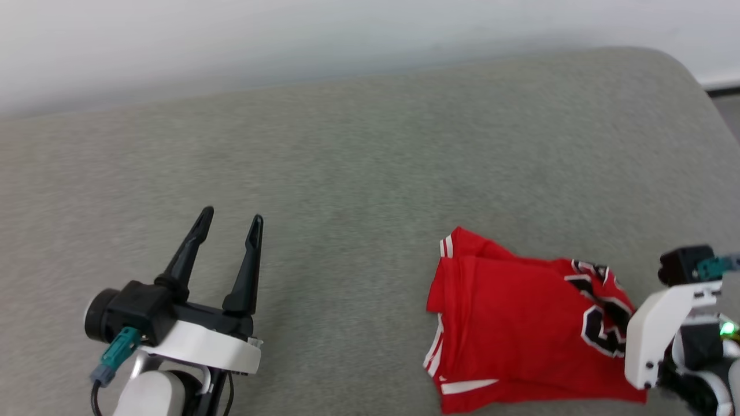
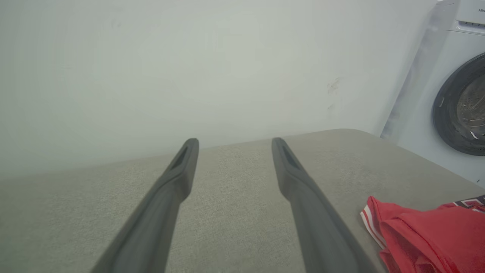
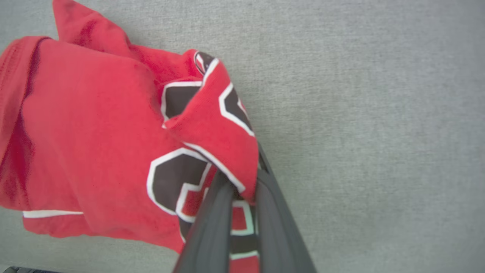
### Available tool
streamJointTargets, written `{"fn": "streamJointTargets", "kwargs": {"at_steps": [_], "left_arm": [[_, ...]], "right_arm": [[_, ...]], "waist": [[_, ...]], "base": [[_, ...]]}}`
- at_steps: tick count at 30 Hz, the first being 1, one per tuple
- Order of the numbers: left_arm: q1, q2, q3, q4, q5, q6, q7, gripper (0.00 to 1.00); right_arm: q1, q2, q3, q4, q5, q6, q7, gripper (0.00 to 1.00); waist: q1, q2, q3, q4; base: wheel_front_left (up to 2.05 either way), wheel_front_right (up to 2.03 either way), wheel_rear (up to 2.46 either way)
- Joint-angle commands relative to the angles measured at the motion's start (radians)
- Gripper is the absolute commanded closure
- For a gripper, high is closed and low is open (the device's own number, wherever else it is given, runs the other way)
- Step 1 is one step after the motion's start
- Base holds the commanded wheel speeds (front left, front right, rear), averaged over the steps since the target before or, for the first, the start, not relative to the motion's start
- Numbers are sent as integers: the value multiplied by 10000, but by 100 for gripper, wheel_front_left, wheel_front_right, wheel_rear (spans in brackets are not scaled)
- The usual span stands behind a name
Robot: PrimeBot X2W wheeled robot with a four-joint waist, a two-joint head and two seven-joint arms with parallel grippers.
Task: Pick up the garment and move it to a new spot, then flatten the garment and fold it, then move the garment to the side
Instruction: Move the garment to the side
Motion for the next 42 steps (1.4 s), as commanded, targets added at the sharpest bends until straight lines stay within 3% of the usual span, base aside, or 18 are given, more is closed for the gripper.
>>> {"fn": "streamJointTargets", "kwargs": {"at_steps": [1, 5, 9, 20, 30, 31, 33, 42], "left_arm": [[-146, 83, 12, -116, 37, 33, 28, 0], [-453, 291, 4, -543, 76, 4, 179, 0], [-946, 485, -155, -1035, 153, -89, 345, 0], [-2582, 1004, -857, -1821, 164, -279, 538, 0], [-3559, 1184, -1487, -1934, 98, -340, 356, 0], [-3605, 1193, -1533, -1901, 85, -342, 334, 0], [-3676, 1200, -1625, -1826, 66, -327, 288, 0], [-3232, 1042, -1685, -1195, -145, -271, 79, 0]], "right_arm": [[-335, -44, -30, 35, -156, -10, -71, 100], [-1170, 64, -364, 351, -501, -10, -275, 100], [-2108, -92, -951, 755, -1026, -10, -563, 100], [-4663, -731, -3880, 2132, -2884, -11, -1301, 100], [-5479, -908, -5987, 2431, -4751, -11, -1857, 99], [-5502, -826, -6104, 2478, -4892, -11, -1932, 71], [-5527, -635, -6414, 2540, -5145, -11, -2065, 0], [-5121, 117, -7574, 2440, -5975, -11, -3421, 0]], "waist": [[0, 0, 610, -818], [0, 0, 1324, -1416], [0, 0, 2132, -1551], [0, 0, 4035, -775], [0, 0, 4880, -57], [0, 0, 4891, -32], [0, 0, 4876, 2], [0, 0, 3971, 133]], "base": [[0, 0, 0], [0, 0, 0], [0, 0, 0], [0, 0, 0], [0, 0, 0], [0, 0, 0], [0, 0, 0], [0, 0, 0]]}}
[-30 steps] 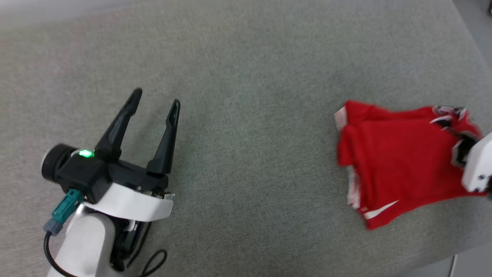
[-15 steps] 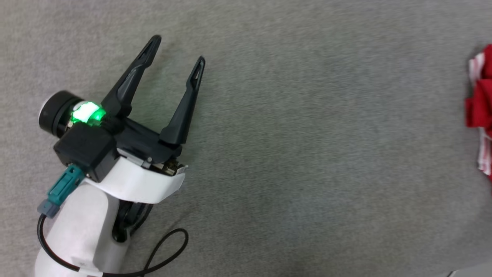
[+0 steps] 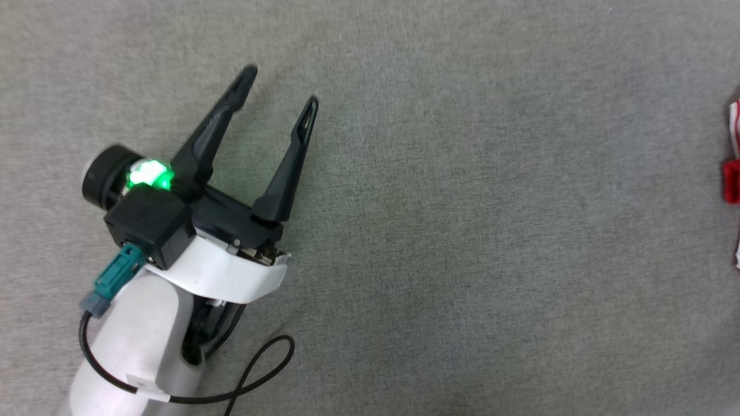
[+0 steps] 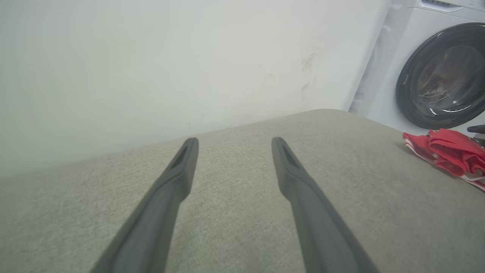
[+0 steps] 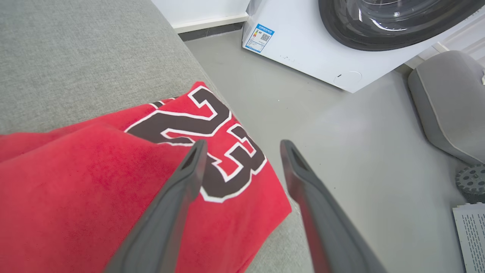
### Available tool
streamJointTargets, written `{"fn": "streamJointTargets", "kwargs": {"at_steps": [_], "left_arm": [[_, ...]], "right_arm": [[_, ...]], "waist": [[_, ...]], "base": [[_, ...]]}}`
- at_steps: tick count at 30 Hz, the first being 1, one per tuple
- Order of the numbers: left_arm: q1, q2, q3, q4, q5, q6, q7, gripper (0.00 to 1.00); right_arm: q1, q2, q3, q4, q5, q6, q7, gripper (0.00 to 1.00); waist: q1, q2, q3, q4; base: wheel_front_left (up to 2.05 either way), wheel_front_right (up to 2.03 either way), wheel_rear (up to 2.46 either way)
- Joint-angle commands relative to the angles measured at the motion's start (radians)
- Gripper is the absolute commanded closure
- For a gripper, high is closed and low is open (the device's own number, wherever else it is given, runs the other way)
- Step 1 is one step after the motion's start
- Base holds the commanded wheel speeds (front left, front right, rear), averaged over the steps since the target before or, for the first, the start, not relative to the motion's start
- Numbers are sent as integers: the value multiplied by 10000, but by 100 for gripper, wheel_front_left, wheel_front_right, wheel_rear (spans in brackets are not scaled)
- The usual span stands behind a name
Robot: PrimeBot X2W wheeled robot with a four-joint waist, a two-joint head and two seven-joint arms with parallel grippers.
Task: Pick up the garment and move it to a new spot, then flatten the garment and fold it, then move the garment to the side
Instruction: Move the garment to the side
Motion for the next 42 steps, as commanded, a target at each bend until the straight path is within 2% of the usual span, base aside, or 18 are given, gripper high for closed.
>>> {"fn": "streamJointTargets", "kwargs": {"at_steps": [1, 4, 9, 14, 20, 29, 34, 42], "left_arm": [[216, -83, 24, 109, -89, 53, -71, 0], [609, -214, 112, 400, -191, 183, -123, 0], [1374, -489, 255, 829, -392, 384, -170, 0], [2058, -826, 297, 1195, -540, 474, -195, 0], [2711, -1143, 478, 1434, -577, 634, -193, 0], [3452, -1499, 849, 1786, -520, 756, -185, 0], [3783, -1663, 1016, 2136, -468, 739, -184, 0], [4291, -1773, 1362, 2372, -304, 777, -186, 0]], "right_arm": [[229, 74, -79, -93, 50, -15, -285, 0], [691, 217, 4, -167, 304, -15, -967, 0], [1778, 333, 830, -315, 1093, -15, -2220, 0], [3051, 811, 1526, -780, 1571, -13, -3344, 0], [4323, 1397, 2343, -1227, 1976, -13, -4071, 0], [5571, 1834, 3787, -1984, 2361, -13, -4564, 0], [6449, 1905, 4442, -2871, 2921, -13, -4394, 0], [7709, 1898, 5385, -4048, 3562, -14, -4007, 0]], "waist": [[-1, 0, -434, 91], [-1, 0, -1043, 172], [-1, 0, -2060, 369], [-1, 0, -3013, 718], [-1, 0, -3807, 1131], [-1, 0, -4652, 1592], [-1, 0, -5139, 1886], [-1, 0, -5838, 1937]], "base": [[0, 0, 0], [0, 0, 0], [0, 0, 0], [0, 0, 0], [0, 0, 0], [0, 0, 0], [0, 0, 0], [0, 0, 0]]}}
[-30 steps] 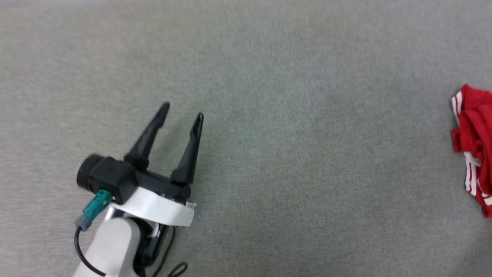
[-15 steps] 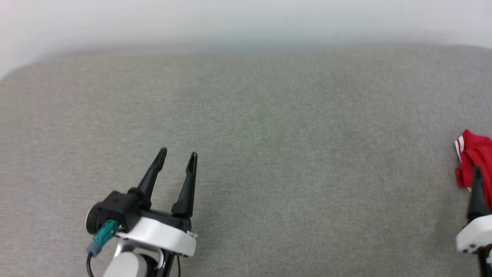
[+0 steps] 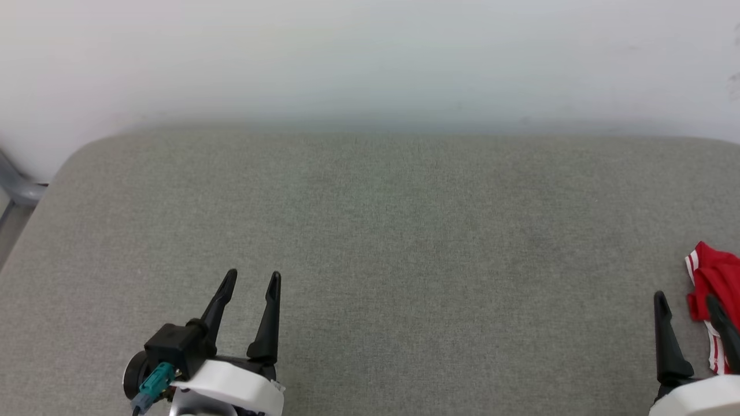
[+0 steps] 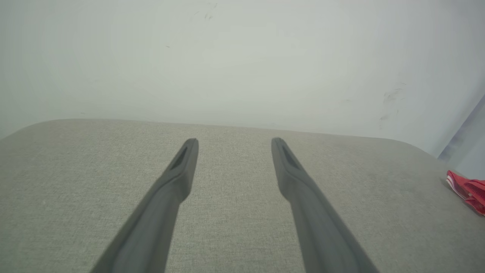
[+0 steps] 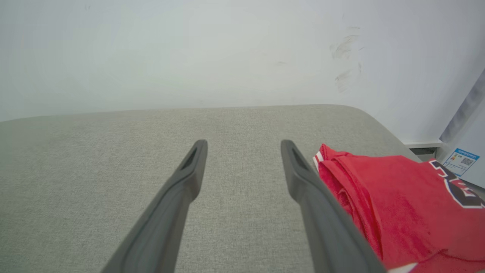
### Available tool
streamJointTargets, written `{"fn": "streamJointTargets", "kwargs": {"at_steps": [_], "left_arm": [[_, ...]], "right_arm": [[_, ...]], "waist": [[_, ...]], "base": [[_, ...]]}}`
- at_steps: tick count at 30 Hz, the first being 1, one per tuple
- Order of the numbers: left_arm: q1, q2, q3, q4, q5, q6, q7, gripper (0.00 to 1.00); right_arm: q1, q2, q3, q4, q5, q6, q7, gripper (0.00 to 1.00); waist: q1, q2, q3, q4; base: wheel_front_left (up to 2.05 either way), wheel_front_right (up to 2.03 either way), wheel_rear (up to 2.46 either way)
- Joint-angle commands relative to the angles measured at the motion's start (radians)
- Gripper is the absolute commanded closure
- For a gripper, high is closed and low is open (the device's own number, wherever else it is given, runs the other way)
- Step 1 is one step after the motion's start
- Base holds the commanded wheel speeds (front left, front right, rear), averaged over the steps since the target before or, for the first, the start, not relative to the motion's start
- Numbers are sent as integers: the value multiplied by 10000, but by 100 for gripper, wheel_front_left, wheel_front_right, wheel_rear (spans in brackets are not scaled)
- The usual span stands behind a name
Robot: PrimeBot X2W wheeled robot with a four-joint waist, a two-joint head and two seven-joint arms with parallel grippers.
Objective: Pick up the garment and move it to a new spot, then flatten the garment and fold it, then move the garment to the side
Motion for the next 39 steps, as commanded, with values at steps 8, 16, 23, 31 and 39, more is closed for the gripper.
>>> {"fn": "streamJointTargets", "kwargs": {"at_steps": [8, 16, 23, 31, 39], "left_arm": [[418, -83, 340, 195, 277, -124, -24, 0], [452, -193, 520, 319, 466, -267, -24, 0], [453, -263, 576, 419, 631, -358, -24, 0], [399, -299, 612, 551, 741, -432, -24, 0], [433, -398, 675, 879, 388, -461, 141, 100]], "right_arm": [[1001, 9, 475, -1302, 200, -10, 345, 0], [1013, 10, 629, -1554, 249, -10, 406, 0], [889, 10, 684, -1472, 270, -10, 337, 0], [814, 11, 679, -1288, 265, -10, 267, 0], [894, 21, 713, -823, 587, -2, 309, 100]], "waist": [[2, -1, -419, -34], [2, -1, -399, -91], [2, -1, -380, -90], [2, -1, -389, -84], [2, -1, -391, -82]], "base": [[0, 0, 0], [0, 0, 0], [0, 0, 0], [0, 0, 0], [0, 0, 0]]}}
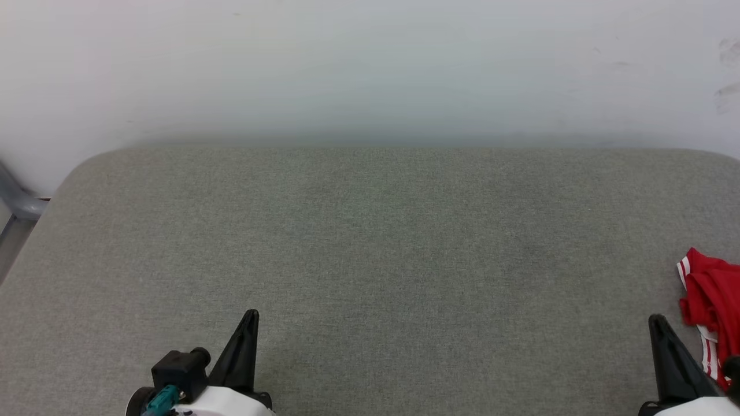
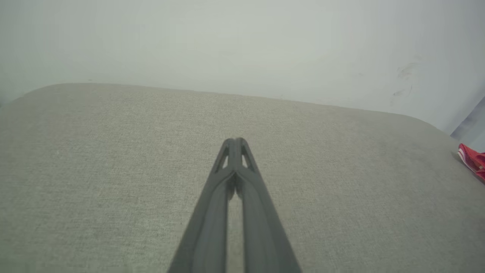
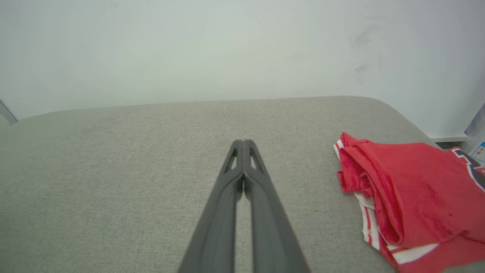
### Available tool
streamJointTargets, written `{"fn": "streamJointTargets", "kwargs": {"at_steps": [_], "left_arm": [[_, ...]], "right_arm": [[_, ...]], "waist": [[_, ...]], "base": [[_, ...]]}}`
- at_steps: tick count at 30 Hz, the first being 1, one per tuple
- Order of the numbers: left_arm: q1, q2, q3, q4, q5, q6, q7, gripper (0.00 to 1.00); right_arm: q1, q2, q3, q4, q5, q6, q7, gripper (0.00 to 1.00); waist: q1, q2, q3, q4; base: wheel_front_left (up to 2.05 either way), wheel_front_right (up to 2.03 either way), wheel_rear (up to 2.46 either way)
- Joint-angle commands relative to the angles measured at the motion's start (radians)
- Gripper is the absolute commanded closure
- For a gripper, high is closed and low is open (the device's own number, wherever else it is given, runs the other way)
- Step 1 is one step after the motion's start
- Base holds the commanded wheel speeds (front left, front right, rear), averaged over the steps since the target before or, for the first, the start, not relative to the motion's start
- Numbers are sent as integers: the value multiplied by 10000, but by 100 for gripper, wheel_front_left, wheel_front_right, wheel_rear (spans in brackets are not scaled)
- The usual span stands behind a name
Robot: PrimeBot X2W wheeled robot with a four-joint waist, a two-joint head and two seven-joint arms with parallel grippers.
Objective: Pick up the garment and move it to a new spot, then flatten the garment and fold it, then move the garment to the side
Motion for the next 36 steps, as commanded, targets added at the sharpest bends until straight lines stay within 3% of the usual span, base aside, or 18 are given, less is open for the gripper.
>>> {"fn": "streamJointTargets", "kwargs": {"at_steps": [1, 17, 36], "left_arm": [[-173, -1, 104, -96, -403, -13, 104, 100], [-424, -140, 602, -8, -3142, -87, 858, 100], [-657, -267, 1055, 85, -5679, -156, 1554, 100]], "right_arm": [[-130, -10, 16, -12, 461, 0, 15, 100], [-808, -19, 129, 893, 3459, -1, 166, 100], [-1435, -26, 236, 1743, 6230, -2, 304, 100]], "waist": [[1, 0, 2, -5], [1, 0, 22, -51], [0, 0, 44, -102]], "base": [[0, 0, 0], [0, 0, 0], [0, 0, 0]]}}
